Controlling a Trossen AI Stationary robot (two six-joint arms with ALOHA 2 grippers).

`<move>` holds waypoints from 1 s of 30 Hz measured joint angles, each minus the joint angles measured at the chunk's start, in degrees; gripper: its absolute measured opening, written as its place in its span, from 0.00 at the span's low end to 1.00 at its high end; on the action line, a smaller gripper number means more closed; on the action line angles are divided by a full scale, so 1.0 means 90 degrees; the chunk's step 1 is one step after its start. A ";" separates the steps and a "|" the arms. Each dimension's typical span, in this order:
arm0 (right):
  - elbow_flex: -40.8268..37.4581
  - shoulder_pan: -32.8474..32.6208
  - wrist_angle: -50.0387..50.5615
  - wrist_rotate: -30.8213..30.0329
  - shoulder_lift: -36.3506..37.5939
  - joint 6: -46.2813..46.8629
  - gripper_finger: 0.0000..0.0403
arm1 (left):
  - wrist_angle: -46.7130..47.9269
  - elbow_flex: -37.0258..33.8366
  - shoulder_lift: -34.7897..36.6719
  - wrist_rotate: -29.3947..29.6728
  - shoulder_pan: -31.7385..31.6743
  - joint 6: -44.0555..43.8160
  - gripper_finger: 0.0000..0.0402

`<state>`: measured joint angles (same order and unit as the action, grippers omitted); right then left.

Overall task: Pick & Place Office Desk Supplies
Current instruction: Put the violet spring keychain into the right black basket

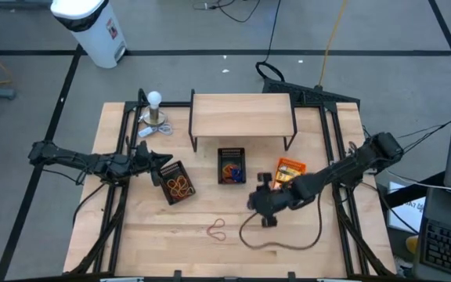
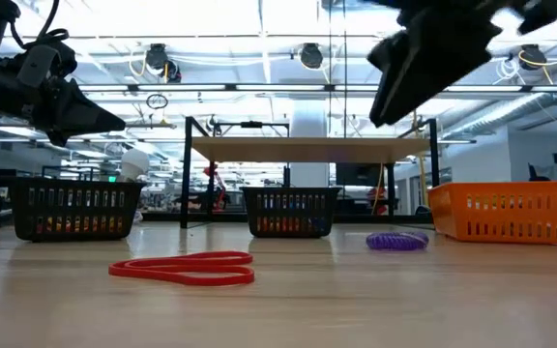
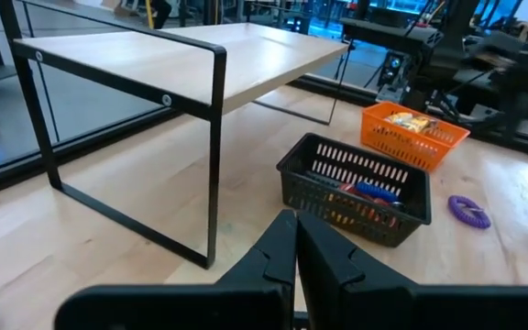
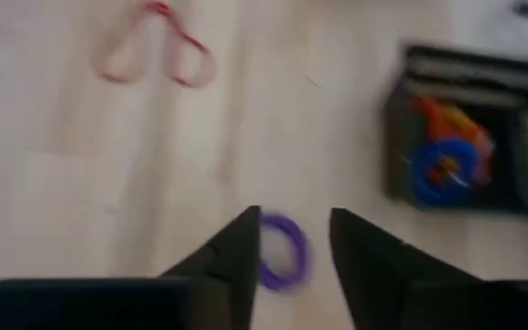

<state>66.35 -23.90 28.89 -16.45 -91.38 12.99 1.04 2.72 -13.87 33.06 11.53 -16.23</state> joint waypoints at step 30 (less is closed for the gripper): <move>-0.1408 0.1206 -0.1452 0.1532 -0.0177 -0.0531 0.37 | -0.0129 0.0007 0.0000 0.0056 0.0002 -0.0058 0.02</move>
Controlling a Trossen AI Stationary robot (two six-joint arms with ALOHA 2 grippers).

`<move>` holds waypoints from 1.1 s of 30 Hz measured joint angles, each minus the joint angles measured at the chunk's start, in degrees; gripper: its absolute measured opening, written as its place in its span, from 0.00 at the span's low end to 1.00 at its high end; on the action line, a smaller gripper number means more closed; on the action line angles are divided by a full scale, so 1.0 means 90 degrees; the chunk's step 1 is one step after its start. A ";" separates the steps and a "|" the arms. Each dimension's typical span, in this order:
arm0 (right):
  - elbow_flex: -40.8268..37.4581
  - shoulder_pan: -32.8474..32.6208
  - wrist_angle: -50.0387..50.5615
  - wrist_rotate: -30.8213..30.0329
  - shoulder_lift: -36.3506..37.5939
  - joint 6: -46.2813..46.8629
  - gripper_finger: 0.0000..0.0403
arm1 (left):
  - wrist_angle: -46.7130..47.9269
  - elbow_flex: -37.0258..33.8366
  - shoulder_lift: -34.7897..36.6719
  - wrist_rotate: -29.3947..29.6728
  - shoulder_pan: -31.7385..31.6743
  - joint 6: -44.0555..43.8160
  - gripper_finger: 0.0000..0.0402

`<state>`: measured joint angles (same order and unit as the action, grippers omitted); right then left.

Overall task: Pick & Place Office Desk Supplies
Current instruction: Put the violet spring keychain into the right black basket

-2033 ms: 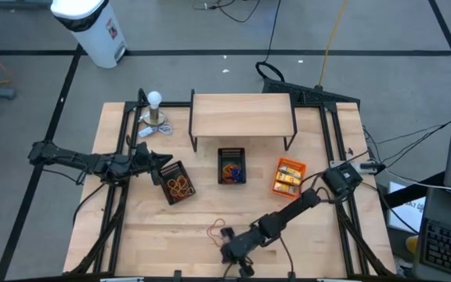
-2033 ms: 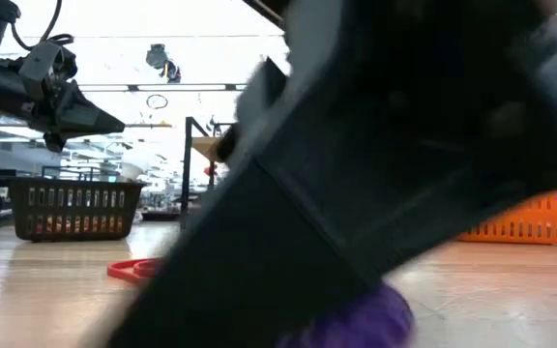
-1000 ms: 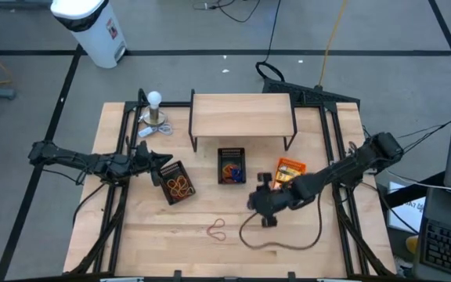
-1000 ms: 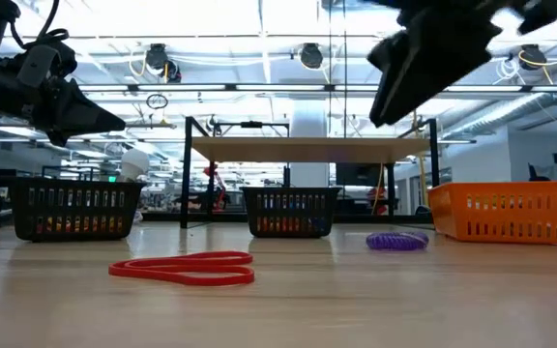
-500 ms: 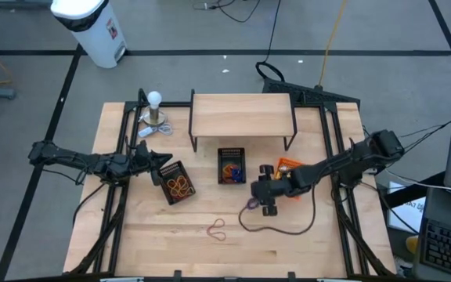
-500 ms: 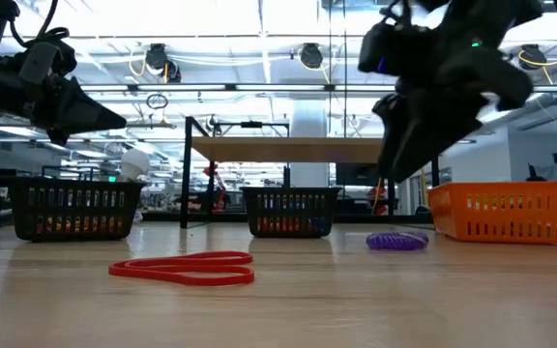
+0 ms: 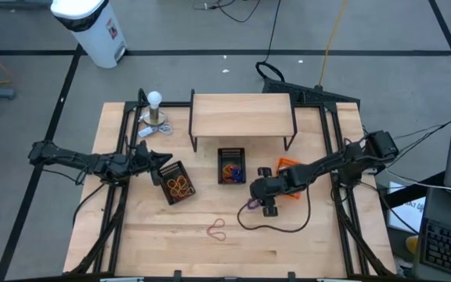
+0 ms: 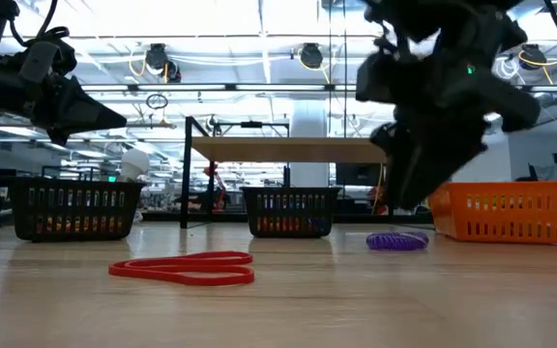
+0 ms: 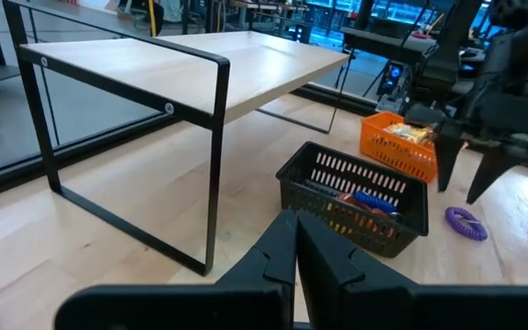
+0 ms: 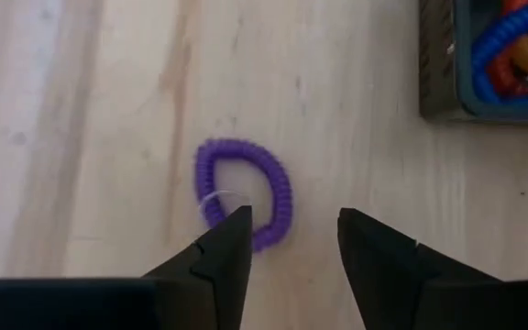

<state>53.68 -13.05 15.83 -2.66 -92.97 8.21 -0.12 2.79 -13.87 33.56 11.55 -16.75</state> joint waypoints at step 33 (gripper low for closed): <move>-0.0114 0.0074 -0.1181 0.0687 0.0473 -0.0019 0.03 | -0.0010 0.0005 -0.0002 0.0051 -0.0002 0.0012 0.02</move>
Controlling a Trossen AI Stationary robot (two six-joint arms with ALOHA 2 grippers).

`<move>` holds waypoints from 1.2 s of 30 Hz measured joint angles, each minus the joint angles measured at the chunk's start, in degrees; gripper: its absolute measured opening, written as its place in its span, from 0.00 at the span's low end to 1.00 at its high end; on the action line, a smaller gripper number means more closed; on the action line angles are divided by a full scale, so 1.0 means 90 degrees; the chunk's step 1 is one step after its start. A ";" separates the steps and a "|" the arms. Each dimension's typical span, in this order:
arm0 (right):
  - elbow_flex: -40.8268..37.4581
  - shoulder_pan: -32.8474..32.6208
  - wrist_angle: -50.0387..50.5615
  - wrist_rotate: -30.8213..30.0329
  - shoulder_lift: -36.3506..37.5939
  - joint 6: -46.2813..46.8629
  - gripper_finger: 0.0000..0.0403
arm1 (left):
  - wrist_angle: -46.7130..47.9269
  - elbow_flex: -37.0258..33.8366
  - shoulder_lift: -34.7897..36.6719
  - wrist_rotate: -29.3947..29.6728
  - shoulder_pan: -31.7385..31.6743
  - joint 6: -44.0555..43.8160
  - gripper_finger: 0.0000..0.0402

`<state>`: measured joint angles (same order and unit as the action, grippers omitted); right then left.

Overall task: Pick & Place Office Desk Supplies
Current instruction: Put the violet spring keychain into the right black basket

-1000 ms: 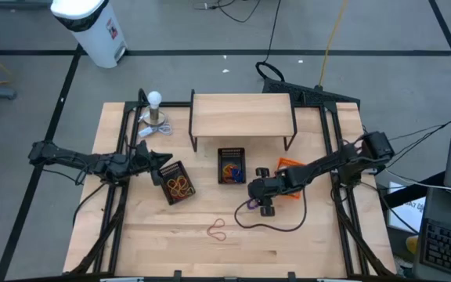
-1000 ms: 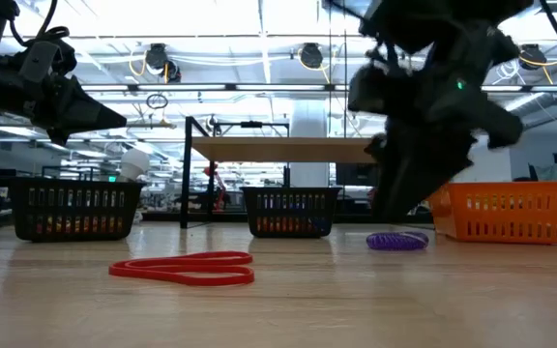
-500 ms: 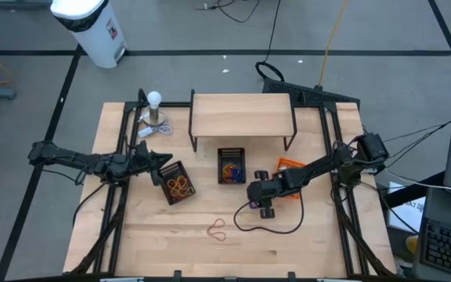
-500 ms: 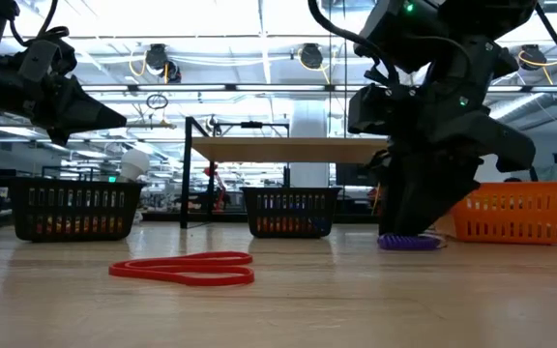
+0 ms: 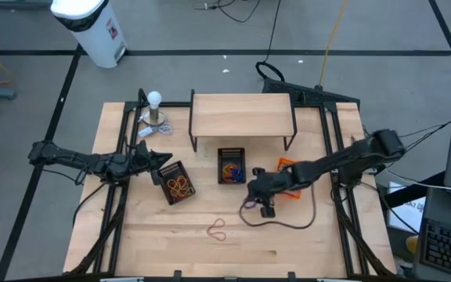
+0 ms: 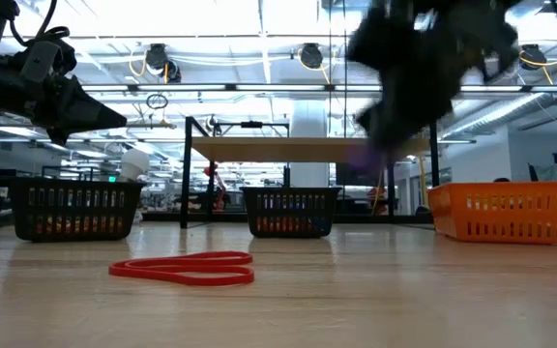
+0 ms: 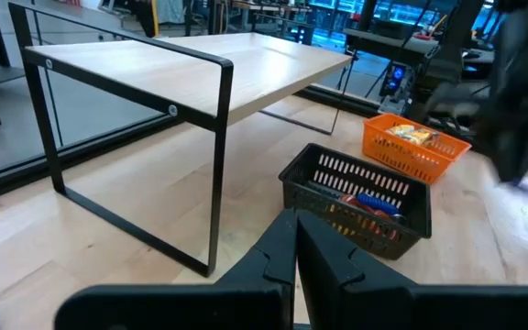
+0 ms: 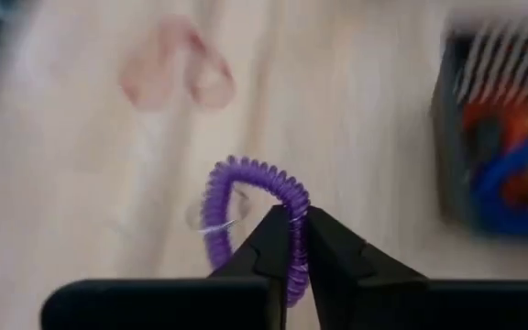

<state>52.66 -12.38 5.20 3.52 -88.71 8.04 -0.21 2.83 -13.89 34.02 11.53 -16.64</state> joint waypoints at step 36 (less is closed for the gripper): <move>-0.5111 0.1292 -0.5173 0.0943 0.7104 0.0671 0.04 | 0.0007 0.0000 0.0001 0.0000 0.0002 -0.0041 0.02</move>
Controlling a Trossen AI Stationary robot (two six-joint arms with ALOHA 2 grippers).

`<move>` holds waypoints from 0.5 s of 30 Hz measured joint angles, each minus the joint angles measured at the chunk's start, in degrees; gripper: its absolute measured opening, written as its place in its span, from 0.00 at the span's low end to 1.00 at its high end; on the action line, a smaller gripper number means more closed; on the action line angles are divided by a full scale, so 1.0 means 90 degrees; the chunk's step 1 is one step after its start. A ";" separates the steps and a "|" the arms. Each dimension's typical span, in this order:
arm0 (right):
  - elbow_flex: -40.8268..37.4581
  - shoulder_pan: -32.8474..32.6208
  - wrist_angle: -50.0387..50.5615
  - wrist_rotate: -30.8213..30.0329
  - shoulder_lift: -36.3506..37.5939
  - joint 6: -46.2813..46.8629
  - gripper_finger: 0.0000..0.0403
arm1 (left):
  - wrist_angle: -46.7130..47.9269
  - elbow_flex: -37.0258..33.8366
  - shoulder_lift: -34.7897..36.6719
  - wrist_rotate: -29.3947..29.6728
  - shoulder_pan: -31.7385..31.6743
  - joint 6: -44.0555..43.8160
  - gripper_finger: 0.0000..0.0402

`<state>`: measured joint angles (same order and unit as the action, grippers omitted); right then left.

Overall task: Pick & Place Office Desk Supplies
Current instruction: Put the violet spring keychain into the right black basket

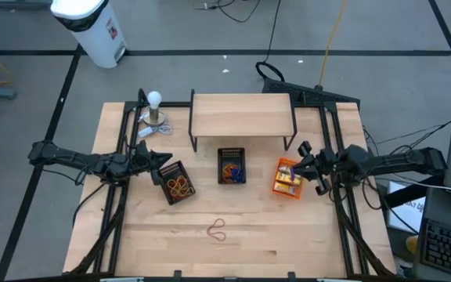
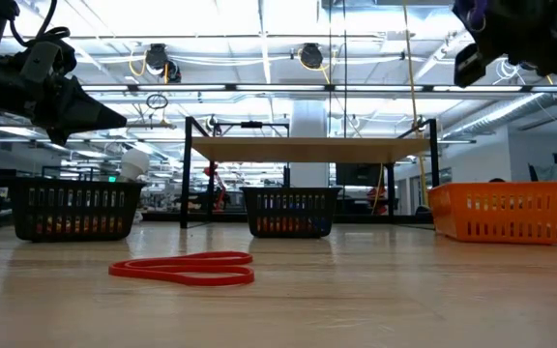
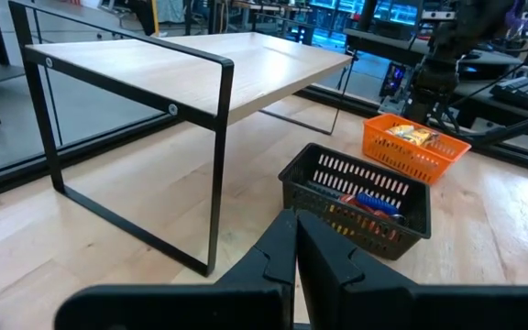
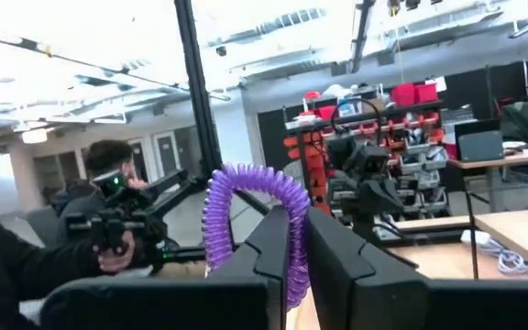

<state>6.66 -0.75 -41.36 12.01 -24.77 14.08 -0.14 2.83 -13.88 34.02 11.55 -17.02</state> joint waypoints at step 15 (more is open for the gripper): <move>-0.0276 0.0010 -0.0051 -0.0187 0.0003 -0.0477 0.04 | 0.0002 0.0000 0.0001 0.0031 0.0000 -0.0111 0.02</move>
<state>4.17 -0.67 -41.82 10.33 -24.74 9.79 -0.12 2.83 -13.87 34.30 11.55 -18.01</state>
